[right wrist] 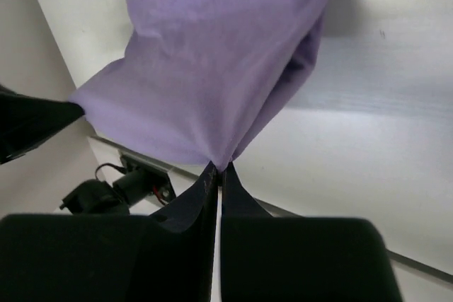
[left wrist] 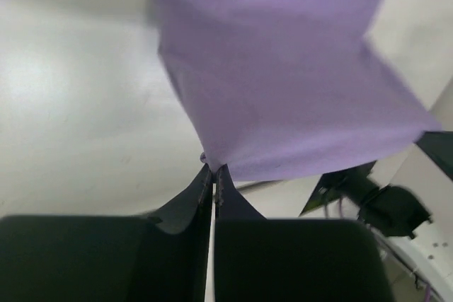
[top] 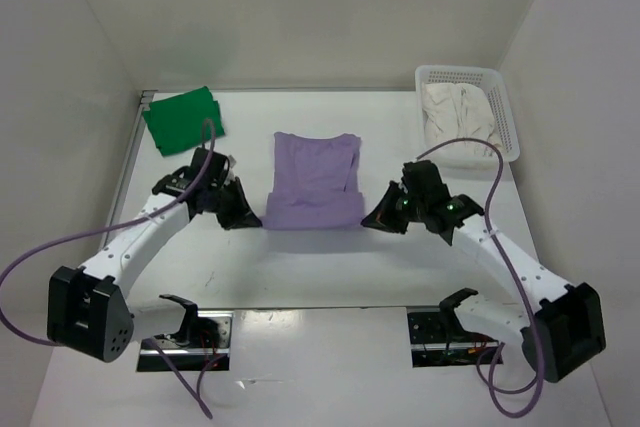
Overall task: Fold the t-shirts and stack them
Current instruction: Grab one side of the 2/3 rectangular tshirt with both arms, then fold the long partially folded tshirt into a neat square
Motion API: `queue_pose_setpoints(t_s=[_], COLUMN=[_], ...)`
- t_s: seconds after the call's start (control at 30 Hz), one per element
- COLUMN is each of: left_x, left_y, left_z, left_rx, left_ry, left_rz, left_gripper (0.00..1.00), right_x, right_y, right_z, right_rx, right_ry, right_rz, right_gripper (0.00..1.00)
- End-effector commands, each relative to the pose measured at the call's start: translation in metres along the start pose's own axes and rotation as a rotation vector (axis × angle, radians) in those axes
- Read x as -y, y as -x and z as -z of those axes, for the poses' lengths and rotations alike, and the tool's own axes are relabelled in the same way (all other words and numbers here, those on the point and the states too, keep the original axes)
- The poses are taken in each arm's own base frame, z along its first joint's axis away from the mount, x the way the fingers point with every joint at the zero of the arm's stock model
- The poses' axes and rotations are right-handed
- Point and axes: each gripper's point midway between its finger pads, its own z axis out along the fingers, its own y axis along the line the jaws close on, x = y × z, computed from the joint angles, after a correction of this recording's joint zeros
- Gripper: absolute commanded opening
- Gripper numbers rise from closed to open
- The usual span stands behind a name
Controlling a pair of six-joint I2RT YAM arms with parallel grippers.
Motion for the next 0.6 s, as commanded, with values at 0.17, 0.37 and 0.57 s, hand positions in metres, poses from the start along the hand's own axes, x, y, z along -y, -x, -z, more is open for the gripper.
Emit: queue_pose_setpoints(t_s=[0.17,0.37,0.57], left_x=[0.075,0.09,0.102], left_y=[0.141,0.202,0.261], left_z=[0.032,-0.008,-0.047], left_rx=[0.353,0.425,0.498], left_ry=[-0.097,-0.077,-0.055], left_rz=[-0.105,-0.086,-0.072], left_gripper=[0.0,0.0,0.0], right_x=[-0.034,-0.051,-0.048], right_y=[0.135,0.227,0.28], right_z=[-0.029,-0.05,-0.106], right_rx=[0.159,0.267,0.262], right_ry=[-0.048,-0.052,-0.065], right_rz=[0.079,0.097,0.106], right_gripper=[0.0,0.0,0.0])
